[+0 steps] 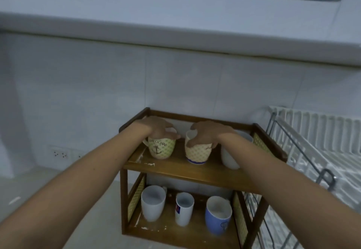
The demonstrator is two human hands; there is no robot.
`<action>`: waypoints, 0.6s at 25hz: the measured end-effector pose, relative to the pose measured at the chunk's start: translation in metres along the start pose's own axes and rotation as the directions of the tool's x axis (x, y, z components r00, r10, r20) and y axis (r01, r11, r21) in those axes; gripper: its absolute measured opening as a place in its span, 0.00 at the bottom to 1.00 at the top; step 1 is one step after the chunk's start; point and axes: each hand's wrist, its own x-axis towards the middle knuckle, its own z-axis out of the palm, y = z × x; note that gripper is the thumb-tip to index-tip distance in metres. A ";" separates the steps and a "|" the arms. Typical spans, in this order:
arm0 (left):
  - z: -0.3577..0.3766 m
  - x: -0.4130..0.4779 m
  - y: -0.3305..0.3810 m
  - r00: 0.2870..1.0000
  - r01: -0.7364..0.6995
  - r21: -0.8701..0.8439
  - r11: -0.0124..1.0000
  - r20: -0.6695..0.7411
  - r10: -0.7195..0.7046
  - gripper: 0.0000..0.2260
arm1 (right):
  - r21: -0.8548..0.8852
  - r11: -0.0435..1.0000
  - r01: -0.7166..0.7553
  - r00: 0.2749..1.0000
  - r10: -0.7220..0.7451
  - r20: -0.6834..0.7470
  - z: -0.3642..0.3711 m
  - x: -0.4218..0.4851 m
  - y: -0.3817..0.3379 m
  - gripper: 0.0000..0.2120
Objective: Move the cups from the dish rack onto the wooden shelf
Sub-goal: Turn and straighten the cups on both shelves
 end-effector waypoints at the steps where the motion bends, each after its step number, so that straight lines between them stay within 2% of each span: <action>1: -0.001 0.000 -0.003 0.999 -0.009 -0.030 1.000 0.047 0.011 0.35 | 0.038 0.999 0.032 0.998 -0.034 0.061 -0.005 -0.002 0.004 0.37; 3: -0.005 -0.003 -0.013 0.994 -0.028 -0.040 0.999 0.101 0.031 0.39 | 0.048 0.996 0.075 0.989 -0.080 0.122 -0.012 -0.004 0.011 0.37; 5: -0.005 -0.005 -0.020 0.998 -0.025 0.044 0.999 0.067 0.022 0.42 | 0.065 0.997 0.038 0.995 -0.043 0.086 -0.010 -0.001 0.012 0.36; 7: -0.001 -0.004 -0.023 0.999 -0.027 0.048 0.998 0.023 0.026 0.42 | -0.112 0.992 -0.066 0.997 0.062 -0.042 -0.002 0.001 0.005 0.38; 9: 0.001 -0.003 -0.024 0.999 -0.043 0.016 0.999 0.000 0.043 0.41 | -0.292 0.949 -0.122 0.986 0.083 -0.143 0.005 0.004 0.000 0.36; 11: 0.003 -0.002 -0.025 0.998 -0.054 0.007 0.999 -0.015 0.054 0.40 | -0.245 0.968 -0.062 0.991 0.030 -0.134 0.005 0.005 -0.001 0.32; 13: 0.006 0.000 -0.026 0.999 -0.046 0.005 0.999 -0.020 0.047 0.40 | -0.142 0.990 0.002 0.997 -0.014 -0.082 0.000 0.002 0.003 0.36; 15: 0.005 0.001 -0.026 0.999 -0.037 0.027 0.999 -0.028 0.037 0.40 | -0.123 0.992 0.039 0.996 -0.049 -0.079 0.000 0.000 0.004 0.39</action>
